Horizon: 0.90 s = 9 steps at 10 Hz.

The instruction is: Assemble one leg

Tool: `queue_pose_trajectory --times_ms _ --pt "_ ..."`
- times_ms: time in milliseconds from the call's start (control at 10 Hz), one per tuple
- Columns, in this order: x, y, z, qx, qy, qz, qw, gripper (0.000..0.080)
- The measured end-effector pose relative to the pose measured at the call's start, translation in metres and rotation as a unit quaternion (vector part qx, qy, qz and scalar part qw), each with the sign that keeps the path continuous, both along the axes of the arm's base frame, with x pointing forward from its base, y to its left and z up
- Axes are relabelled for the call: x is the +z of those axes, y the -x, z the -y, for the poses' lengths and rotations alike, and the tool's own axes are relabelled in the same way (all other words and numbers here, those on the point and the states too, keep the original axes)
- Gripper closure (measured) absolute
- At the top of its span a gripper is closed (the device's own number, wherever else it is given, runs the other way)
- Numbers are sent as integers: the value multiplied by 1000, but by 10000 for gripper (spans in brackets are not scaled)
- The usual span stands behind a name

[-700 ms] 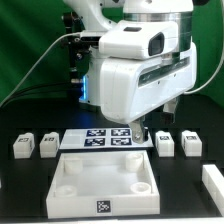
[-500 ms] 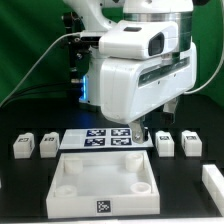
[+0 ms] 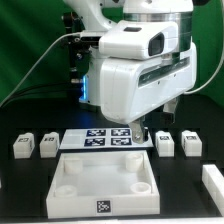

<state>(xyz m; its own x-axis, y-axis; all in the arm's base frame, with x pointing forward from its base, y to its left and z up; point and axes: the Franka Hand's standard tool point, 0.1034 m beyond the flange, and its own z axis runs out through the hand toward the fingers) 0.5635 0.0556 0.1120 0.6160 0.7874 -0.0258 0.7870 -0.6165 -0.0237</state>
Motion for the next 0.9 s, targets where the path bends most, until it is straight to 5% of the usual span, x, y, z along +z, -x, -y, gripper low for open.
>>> queue_pose_trajectory --times_ms 200,500,900 --pt "-3 14 13 53 0 -8 999 150" --pt "-11 64 47 223 -8 -19 975 150" --pt "-58 115 78 265 -24 -29 964 150"
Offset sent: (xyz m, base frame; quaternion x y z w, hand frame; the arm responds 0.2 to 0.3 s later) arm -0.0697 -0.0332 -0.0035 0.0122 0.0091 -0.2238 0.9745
